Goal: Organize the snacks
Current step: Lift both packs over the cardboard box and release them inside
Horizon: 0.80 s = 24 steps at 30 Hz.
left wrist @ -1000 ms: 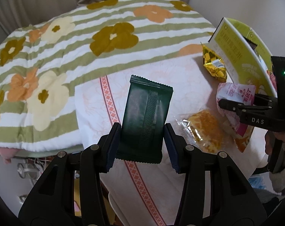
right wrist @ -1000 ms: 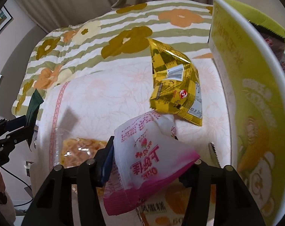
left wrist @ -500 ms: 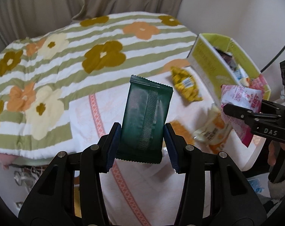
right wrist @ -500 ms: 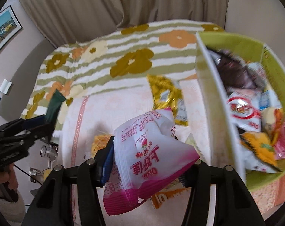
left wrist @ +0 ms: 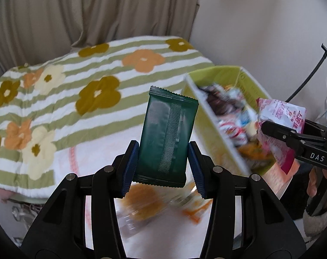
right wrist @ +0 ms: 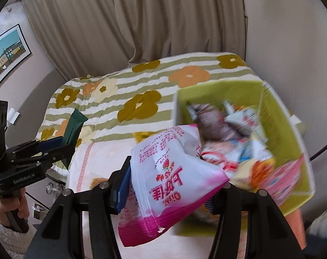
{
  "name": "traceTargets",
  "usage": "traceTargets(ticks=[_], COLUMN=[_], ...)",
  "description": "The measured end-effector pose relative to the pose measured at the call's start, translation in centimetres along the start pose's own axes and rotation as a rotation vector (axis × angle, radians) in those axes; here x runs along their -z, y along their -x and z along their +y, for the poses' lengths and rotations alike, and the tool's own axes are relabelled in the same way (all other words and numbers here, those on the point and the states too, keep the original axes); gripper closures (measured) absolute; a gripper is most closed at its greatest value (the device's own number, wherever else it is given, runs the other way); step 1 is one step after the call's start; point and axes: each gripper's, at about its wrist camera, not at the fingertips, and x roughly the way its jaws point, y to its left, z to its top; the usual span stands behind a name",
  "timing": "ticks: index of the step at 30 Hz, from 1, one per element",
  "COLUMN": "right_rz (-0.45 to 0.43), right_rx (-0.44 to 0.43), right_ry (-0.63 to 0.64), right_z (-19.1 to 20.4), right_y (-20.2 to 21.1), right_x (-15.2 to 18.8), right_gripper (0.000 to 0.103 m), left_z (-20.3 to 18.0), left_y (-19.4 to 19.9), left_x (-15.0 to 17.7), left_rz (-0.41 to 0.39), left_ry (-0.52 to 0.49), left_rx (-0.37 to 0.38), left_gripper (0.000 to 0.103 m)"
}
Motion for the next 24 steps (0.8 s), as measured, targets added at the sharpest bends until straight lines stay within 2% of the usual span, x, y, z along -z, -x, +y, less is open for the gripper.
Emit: traceTargets(ticks=[7,12,18,22,23,24], right_rz=[-0.024,-0.008,0.019,0.024,0.027,0.031], right_rx=[0.003,-0.005,-0.026,-0.032,-0.032,-0.034], right_ry=[0.038,0.033,0.002,-0.030,-0.041,-0.047], right_z=[-7.6,-12.0,-14.9,-16.2,-16.4,-16.5], right_y=[1.7,1.4,0.4,0.1,-0.1,-0.1], right_x=[-2.2,-3.4,-3.9,-4.0,-4.1,-4.1], right_gripper=[0.052,0.052,0.052,0.052,0.052,0.052], left_z=[-8.6,-12.9,-16.4,-16.9,-17.0,-16.9], left_y=[-4.5,-8.9,-12.8,-14.7,-15.3,-15.6], left_x=[-3.5,-4.9,-5.6,-5.8,-5.7,-5.6], left_rz=[0.000,0.051,0.120,0.172,0.207,0.220], left_ry=[0.025,0.070,0.028,-0.002,0.001,0.006], left_rx=[0.048,0.063,0.047,0.033,0.032,0.030], left_gripper=[0.060,0.060,0.060,0.059,0.058,0.053])
